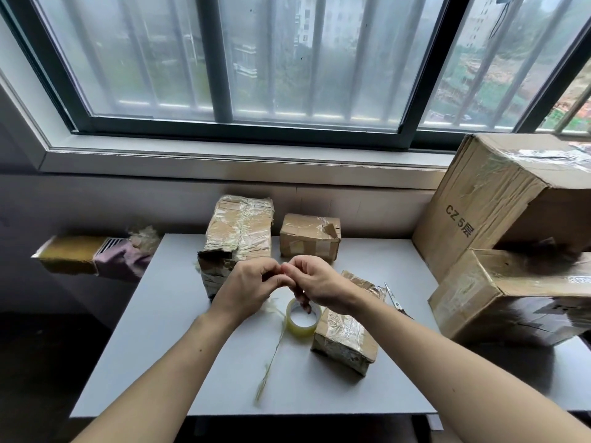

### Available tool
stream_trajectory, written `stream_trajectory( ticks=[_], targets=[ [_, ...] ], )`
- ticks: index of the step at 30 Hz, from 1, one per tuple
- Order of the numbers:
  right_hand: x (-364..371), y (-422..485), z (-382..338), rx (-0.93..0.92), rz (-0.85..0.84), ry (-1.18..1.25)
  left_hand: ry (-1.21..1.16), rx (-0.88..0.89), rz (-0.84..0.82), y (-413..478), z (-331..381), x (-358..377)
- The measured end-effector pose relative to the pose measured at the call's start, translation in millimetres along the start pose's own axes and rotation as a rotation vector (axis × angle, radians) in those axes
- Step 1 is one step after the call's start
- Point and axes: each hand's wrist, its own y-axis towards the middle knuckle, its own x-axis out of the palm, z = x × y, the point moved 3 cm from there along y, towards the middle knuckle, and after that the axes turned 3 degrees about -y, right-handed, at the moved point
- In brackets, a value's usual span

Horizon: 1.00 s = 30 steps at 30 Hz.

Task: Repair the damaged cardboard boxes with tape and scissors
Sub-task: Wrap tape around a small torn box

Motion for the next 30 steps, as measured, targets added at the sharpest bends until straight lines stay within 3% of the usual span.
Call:
stream_trajectory(
  ticks=[2,8,11,14,17,21,26,30],
  targets=[
    [4.7,2.0,-0.8,-0.011,0.031,0.024,-0.079,-0.080,0.005,1.8,-0.6,-2.3],
    [15.5,11.2,-4.2,-0.009,0.216,0.504,-0.362,-0.216,0.194,6.2,14.0,2.1],
    [17.8,11.6,-6.8,0.004,0.255,0.597,-0.401,-0.206,0.209,6.7,16.6,3.5],
    [24.9,10.5,-14.7,-0.006,0.249,0.739,-0.294,-0.176,0.335,6.8,7.3,-1.4],
    [35.8,11.8,-23.2,-0.018,0.233,0.693,-0.309,-0.253,0.392,3.2,-4.1,-5.9],
    [32.5,16.7,-20.0,0.043,0.361,0.614,-0.210,-0.277,0.385,-0.3,1.4,-10.5],
    [27.4,16.1,-7.7,0.083,0.337,0.616,-0.110,-0.346,0.327,1.7,-10.3,-8.9],
    [25.1,16.2,-0.4,0.088,0.333,0.570,-0.301,-0.449,0.194,-2.6,-25.2,-0.5]
  ],
)
